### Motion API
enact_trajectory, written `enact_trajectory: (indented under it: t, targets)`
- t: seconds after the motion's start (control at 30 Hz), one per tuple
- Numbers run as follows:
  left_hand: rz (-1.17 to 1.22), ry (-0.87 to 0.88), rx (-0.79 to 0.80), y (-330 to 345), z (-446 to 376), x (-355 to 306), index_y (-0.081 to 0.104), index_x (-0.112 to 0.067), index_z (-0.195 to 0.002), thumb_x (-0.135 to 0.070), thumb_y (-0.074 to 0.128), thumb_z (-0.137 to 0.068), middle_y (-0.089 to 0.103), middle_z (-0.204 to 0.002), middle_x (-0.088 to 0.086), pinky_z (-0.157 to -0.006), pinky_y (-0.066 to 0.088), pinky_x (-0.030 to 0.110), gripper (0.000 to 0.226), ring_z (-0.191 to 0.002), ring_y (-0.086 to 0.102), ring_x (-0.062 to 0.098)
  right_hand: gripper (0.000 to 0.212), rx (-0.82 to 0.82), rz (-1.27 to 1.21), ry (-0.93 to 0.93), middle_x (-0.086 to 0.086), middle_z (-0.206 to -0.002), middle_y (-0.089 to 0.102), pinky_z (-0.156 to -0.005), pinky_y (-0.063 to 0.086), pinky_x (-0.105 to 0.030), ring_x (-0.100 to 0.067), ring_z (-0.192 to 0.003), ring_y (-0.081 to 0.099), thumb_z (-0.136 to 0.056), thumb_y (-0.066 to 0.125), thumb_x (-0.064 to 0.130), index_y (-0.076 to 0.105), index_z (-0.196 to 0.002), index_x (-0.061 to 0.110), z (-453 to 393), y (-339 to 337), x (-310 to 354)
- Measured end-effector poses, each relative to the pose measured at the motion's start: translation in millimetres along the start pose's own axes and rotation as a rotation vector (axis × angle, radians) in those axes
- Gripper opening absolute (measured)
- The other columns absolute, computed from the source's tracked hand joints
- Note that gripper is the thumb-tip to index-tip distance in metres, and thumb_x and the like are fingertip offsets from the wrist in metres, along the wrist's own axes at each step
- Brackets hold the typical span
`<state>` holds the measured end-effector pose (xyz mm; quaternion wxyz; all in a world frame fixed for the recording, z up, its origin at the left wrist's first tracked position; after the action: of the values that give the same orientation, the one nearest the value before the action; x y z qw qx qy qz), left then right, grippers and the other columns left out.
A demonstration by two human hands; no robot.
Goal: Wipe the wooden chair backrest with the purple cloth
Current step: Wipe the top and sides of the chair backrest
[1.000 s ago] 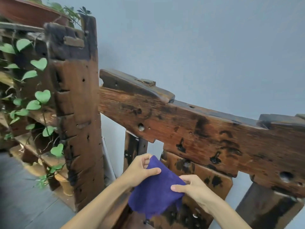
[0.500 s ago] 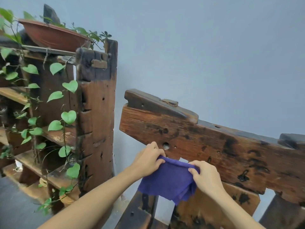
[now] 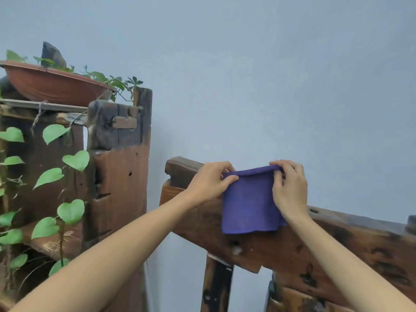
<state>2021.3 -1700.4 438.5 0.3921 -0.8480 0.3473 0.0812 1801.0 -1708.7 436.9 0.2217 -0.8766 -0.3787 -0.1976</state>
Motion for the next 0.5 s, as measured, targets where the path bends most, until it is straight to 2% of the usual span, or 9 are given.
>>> enact_trajectory:
  t: [0.07, 0.1, 0.17, 0.23, 0.3, 0.37, 0.43, 0.47, 0.5]
  targets:
    - [0.092, -0.039, -0.011, -5.9, -29.1, 16.7, 0.075, -0.02, -0.094, -0.033, 0.068, -0.092, 0.075, -0.087, -0.001, -0.071, 0.05, 0.028, 0.015, -0.072, 0.063, 0.009, 0.028, -0.005, -0.011, 0.051, -0.007, -0.14, 0.048, -0.096, 0.045, -0.032, -0.023, -0.112, 0.063, -0.104, 0.049, 0.016, 0.063, -0.127, 0.021, -23.4, 28.2, -0.9]
    - [0.129, -0.067, -0.018, -6.8, -41.8, 28.7, 0.076, -0.019, -0.093, -0.032, 0.068, -0.091, 0.076, -0.085, 0.0, -0.071, 0.05, 0.028, 0.015, -0.073, 0.065, 0.011, 0.032, 0.071, -0.001, 0.075, -0.007, -0.15, 0.04, -0.096, 0.047, -0.035, -0.023, -0.109, 0.065, -0.105, 0.048, 0.025, 0.055, -0.137, 0.024, -32.4, 51.0, -1.3]
    - [0.102, -0.117, -0.011, -3.2, -59.1, 62.3, 0.076, -0.018, -0.089, -0.032, 0.067, -0.091, 0.074, -0.079, -0.002, -0.072, 0.05, 0.029, 0.017, -0.077, 0.066, 0.016, 0.05, 0.386, 0.078, 0.094, -0.004, -0.165, 0.02, -0.106, 0.043, -0.041, -0.023, -0.121, 0.061, -0.106, 0.041, 0.045, 0.035, -0.154, 0.031, -30.6, 118.8, -6.3]
    - [-0.112, -0.128, -0.021, -2.8, -61.4, 102.2, 0.074, -0.017, -0.091, -0.034, 0.061, -0.094, 0.072, -0.082, -0.004, -0.075, 0.05, 0.034, 0.021, -0.088, 0.062, 0.018, 0.059, 0.654, 0.338, -0.035, 0.003, -0.168, 0.023, -0.12, 0.029, -0.046, -0.025, -0.144, 0.042, -0.104, 0.027, 0.059, 0.032, -0.157, 0.036, -7.6, 178.3, -11.4]
    - [-0.365, -0.125, -0.151, -20.7, -55.0, 145.8, 0.069, -0.018, -0.098, -0.036, 0.052, -0.099, 0.07, -0.097, -0.004, -0.081, 0.046, 0.036, 0.025, -0.102, 0.055, 0.022, 0.069, 0.698, 0.489, -0.134, 0.01, -0.166, 0.03, -0.124, 0.019, -0.049, -0.021, -0.153, 0.028, -0.098, 0.014, 0.068, 0.035, -0.157, 0.037, 1.4, 200.1, -16.7]
    - [-0.428, -0.256, -0.254, -42.9, -43.4, 200.1, 0.065, -0.022, -0.113, -0.038, 0.047, -0.101, 0.063, -0.117, -0.002, -0.088, 0.04, 0.037, 0.026, -0.113, 0.05, 0.024, 0.079, 0.685, 0.51, -0.142, 0.013, -0.165, 0.03, -0.125, 0.017, -0.049, -0.018, -0.154, 0.025, -0.092, 0.005, 0.073, 0.033, -0.157, 0.038, -0.7, 202.4, -20.0]
    - [-0.324, -0.477, -0.107, -33.1, -35.7, 254.6, 0.052, -0.026, -0.137, -0.042, 0.046, -0.102, 0.054, -0.14, 0.001, -0.101, 0.039, 0.044, 0.039, -0.125, 0.047, 0.027, 0.083, 0.697, 0.542, -0.175, 0.015, -0.165, 0.03, -0.126, 0.016, -0.048, -0.016, -0.154, 0.024, -0.089, 0.001, 0.075, 0.032, -0.157, 0.039, -2.1, 208.2, -19.2]
    - [-0.093, -0.596, -0.022, -16.2, -29.1, 273.6, 0.047, -0.026, -0.142, -0.057, 0.042, -0.101, 0.053, -0.142, 0.001, -0.105, 0.038, 0.044, 0.052, -0.126, 0.049, 0.026, 0.082, 0.718, 0.551, -0.193, 0.015, -0.165, 0.03, -0.126, 0.015, -0.048, -0.015, -0.154, 0.025, -0.089, 0.001, 0.075, 0.03, -0.158, 0.039, -2.6, 213.3, -15.9]
    - [0.242, -0.703, -0.001, 1.4, -21.3, 277.7, 0.048, -0.028, -0.141, -0.081, 0.033, -0.088, 0.057, -0.136, -0.003, -0.106, 0.039, 0.041, 0.076, -0.121, 0.055, 0.02, 0.081, 0.752, 0.537, -0.206, 0.016, -0.165, 0.03, -0.125, 0.015, -0.046, -0.014, -0.154, 0.025, -0.09, 0.002, 0.075, 0.029, -0.158, 0.039, -4.3, 218.5, -10.5]
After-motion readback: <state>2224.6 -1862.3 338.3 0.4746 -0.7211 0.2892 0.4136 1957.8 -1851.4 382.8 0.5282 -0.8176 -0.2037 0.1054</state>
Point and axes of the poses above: each hand's wrist, its own z-axis away from the middle knuckle, its own y-axis out of the palm, x = y × z, the point moved 10 cm from there along -z, towards the middle knuckle
